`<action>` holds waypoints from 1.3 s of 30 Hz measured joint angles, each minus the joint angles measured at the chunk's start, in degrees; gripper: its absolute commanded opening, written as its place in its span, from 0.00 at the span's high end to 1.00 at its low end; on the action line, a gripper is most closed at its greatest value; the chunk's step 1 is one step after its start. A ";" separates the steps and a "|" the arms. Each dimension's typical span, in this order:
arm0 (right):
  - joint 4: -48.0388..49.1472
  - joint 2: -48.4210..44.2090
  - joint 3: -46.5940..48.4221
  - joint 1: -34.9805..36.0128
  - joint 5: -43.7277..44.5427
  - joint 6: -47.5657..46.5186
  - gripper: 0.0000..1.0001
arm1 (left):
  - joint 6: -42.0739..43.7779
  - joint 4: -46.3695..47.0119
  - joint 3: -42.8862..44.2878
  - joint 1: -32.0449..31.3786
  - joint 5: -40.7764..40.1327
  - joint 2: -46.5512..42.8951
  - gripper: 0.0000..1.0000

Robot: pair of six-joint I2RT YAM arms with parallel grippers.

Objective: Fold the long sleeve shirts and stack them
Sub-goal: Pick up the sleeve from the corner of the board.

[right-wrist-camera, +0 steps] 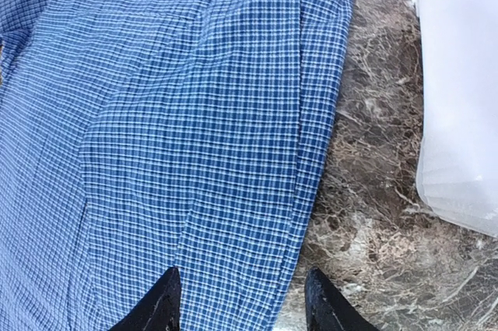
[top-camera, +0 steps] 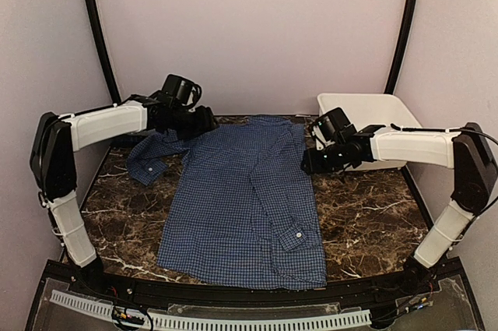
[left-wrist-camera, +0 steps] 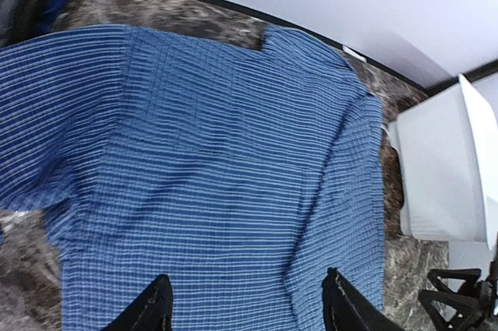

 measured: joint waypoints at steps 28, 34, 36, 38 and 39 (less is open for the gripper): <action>8.24 -8.13 -3.65 0.94 -3.87 0.26 0.57 | -10.91 -0.46 -30.05 19.41 -19.30 -5.97 0.52; 8.31 -8.63 -4.02 0.94 -3.80 0.48 0.58 | -10.62 0.76 -28.28 19.41 -19.10 -2.45 0.70; 8.33 -8.81 -4.37 0.94 -3.78 0.68 0.58 | -10.62 1.07 -28.00 19.41 -19.21 -2.03 0.84; 8.31 -8.96 -4.68 0.94 -3.67 1.07 0.58 | -10.58 1.25 -27.98 19.45 -19.45 -1.88 0.96; 8.31 -9.01 -4.81 0.94 -3.67 1.16 0.58 | -10.67 1.22 -27.98 19.45 -19.54 -1.81 0.99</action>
